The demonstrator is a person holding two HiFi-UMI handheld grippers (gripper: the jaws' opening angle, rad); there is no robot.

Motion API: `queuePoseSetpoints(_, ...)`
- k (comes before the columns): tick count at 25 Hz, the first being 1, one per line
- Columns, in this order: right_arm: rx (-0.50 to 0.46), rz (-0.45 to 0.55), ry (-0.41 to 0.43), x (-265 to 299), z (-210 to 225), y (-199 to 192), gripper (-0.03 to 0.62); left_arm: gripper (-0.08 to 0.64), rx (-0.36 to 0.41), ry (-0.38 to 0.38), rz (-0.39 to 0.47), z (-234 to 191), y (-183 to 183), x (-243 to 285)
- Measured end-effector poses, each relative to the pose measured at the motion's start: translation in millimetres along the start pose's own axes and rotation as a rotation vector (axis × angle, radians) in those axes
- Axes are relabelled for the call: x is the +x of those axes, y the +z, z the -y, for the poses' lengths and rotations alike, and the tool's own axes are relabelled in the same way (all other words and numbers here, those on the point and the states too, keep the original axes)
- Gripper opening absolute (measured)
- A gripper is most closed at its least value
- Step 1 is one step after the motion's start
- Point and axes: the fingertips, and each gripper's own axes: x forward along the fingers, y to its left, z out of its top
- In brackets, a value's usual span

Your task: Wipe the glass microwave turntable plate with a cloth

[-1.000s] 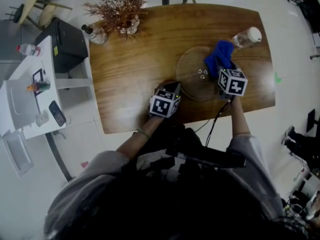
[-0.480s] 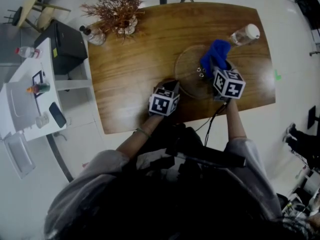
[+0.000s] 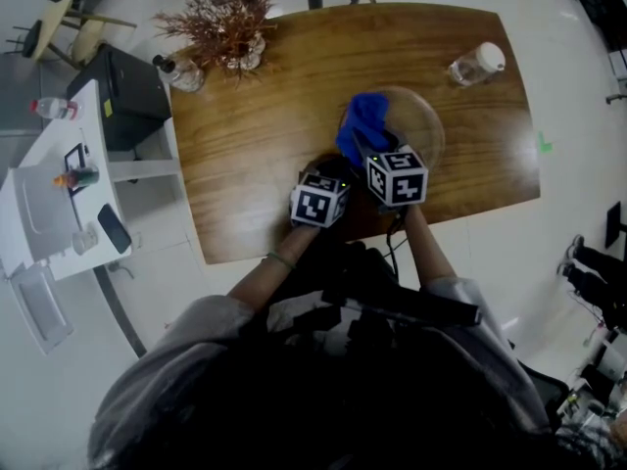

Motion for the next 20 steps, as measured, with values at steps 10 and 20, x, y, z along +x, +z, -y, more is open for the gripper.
queuePoseSetpoints(10, 0.114, 0.022, -0.129, -38, 74, -19, 0.164, 0.005, 0.012, 0.008, -0.015, -1, -4, 0)
queuePoseSetpoints(20, 0.122, 0.029, -0.307, -88, 158, -32, 0.164, 0.005, 0.032, 0.0, 0.0, 1, -1, 0)
